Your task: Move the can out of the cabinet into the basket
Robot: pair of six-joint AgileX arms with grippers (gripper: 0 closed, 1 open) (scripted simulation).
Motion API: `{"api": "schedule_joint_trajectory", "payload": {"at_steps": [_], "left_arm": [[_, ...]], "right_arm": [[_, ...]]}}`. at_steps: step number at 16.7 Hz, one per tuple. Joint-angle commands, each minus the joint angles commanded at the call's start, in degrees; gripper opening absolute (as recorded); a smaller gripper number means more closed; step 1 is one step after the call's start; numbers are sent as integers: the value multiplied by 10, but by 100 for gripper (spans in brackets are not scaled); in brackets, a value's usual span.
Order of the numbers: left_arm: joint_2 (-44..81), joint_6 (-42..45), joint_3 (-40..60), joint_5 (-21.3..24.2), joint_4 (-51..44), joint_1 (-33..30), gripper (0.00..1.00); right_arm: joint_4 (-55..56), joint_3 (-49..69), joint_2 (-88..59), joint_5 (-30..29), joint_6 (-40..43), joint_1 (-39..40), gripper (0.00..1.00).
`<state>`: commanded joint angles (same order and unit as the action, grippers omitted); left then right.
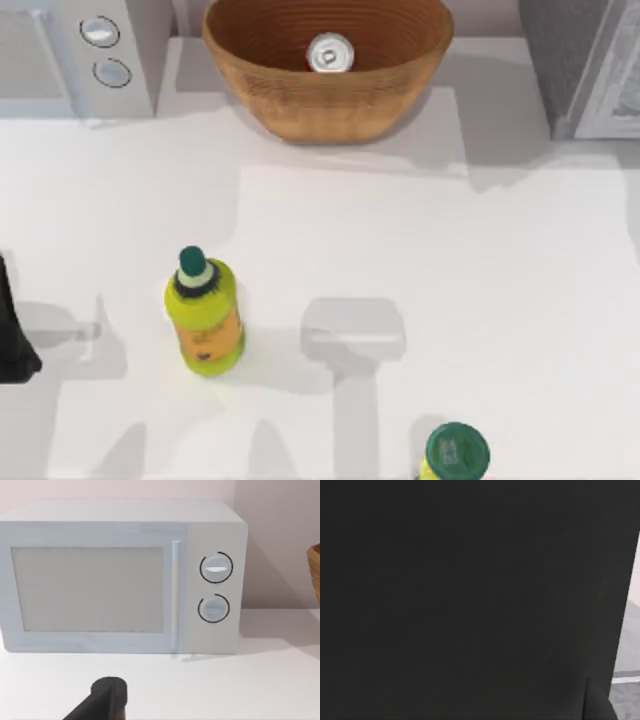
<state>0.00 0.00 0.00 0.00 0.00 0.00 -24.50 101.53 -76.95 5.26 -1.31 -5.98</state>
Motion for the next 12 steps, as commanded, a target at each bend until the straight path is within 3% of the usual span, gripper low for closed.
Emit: {"api": "schedule_joint_trajectory", "payload": {"at_steps": [3, 6, 9, 12], "left_arm": [[0, 0, 0, 0, 0, 0, 100], [0, 0, 0, 0, 0, 0, 100], [0, 0, 0, 0, 0, 0, 100], [0, 0, 0, 0, 0, 0, 100]], "right_arm": [[-4, -8, 9, -149, 1, 150, 100], [-6, -20, 21, -255, 2, 256, 100], [-6, -28, 28, -307, 2, 308, 100], [-7, -29, 29, -313, 2, 313, 100]]}}
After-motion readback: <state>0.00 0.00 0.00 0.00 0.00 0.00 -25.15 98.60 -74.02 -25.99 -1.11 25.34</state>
